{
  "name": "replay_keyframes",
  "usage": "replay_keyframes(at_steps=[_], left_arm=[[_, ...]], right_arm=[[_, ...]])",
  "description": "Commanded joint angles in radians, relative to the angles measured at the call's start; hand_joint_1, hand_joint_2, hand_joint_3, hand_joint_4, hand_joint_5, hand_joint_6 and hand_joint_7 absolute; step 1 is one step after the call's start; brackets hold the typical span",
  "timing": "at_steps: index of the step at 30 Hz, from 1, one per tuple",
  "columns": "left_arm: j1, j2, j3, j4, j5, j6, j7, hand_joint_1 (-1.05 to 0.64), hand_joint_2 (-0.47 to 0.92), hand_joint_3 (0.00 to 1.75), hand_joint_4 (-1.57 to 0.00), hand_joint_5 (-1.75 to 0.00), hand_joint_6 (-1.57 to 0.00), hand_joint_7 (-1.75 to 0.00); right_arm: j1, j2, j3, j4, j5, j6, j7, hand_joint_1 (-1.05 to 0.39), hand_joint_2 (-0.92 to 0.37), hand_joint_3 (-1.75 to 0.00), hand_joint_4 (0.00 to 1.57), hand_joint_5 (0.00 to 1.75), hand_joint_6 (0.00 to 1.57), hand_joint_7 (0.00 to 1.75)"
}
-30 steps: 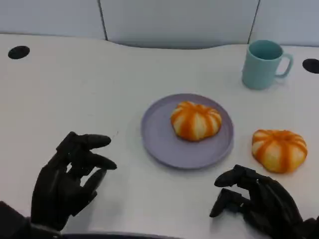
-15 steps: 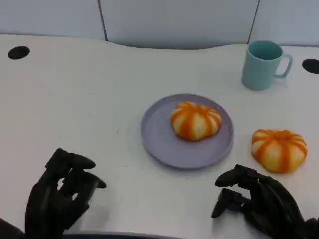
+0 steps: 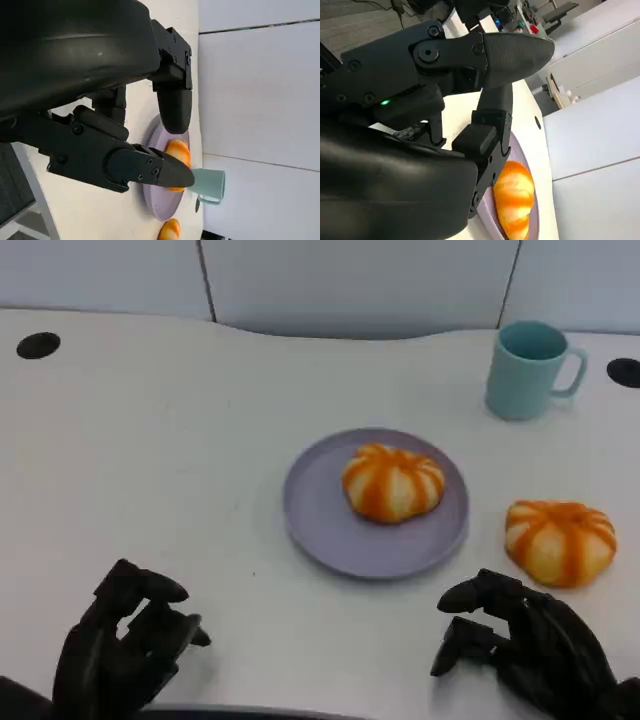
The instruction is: Grasp the bread from the table and place it into the plate.
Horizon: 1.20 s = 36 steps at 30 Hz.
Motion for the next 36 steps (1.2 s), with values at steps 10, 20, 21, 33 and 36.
replay_keyframes(at_steps=[10, 20, 21, 33, 36], left_arm=[[-0.007, -0.005, 0.061, -0.039, -0.270, 0.292, -0.225, -0.72, 0.90, 0.03, -0.42, -1.75, -0.29, -1.43], [0.001, -0.021, 0.089, -0.046, -0.269, 0.327, -0.263, -0.71, 0.91, 0.01, -0.43, -1.75, -0.32, -1.41], [0.000, -0.022, 0.091, -0.046, -0.268, 0.328, -0.264, -0.71, 0.91, 0.01, -0.43, -1.75, -0.32, -1.40], [-0.004, -0.023, 0.103, -0.052, -0.263, 0.353, -0.272, -0.73, 0.90, 0.00, -0.47, -1.75, -0.35, -1.39], [-0.015, -0.028, 0.112, -0.037, -0.270, 0.351, -0.276, -0.70, 0.90, 0.00, -0.45, -1.75, -0.35, -1.39]], right_arm=[[0.004, -0.015, 0.000, -0.018, -0.001, 0.003, -0.018, -0.48, -0.92, -0.43, 0.73, 1.39, 0.73, 0.96], [0.012, -0.017, -0.005, -0.015, 0.004, 0.020, -0.018, -0.48, -0.92, -0.40, 0.76, 1.32, 0.75, 0.92], [0.012, -0.017, -0.005, -0.015, 0.003, 0.020, -0.017, -0.48, -0.92, -0.40, 0.76, 1.32, 0.75, 0.92], [-0.011, -0.024, -0.014, 0.056, 0.001, -0.027, 0.013, -0.51, -0.92, -0.39, 0.76, 1.33, 0.76, 0.91], [-0.017, -0.019, -0.022, 0.062, 0.013, -0.030, 0.017, -0.47, -0.92, -0.40, 0.75, 1.33, 0.75, 0.91]])
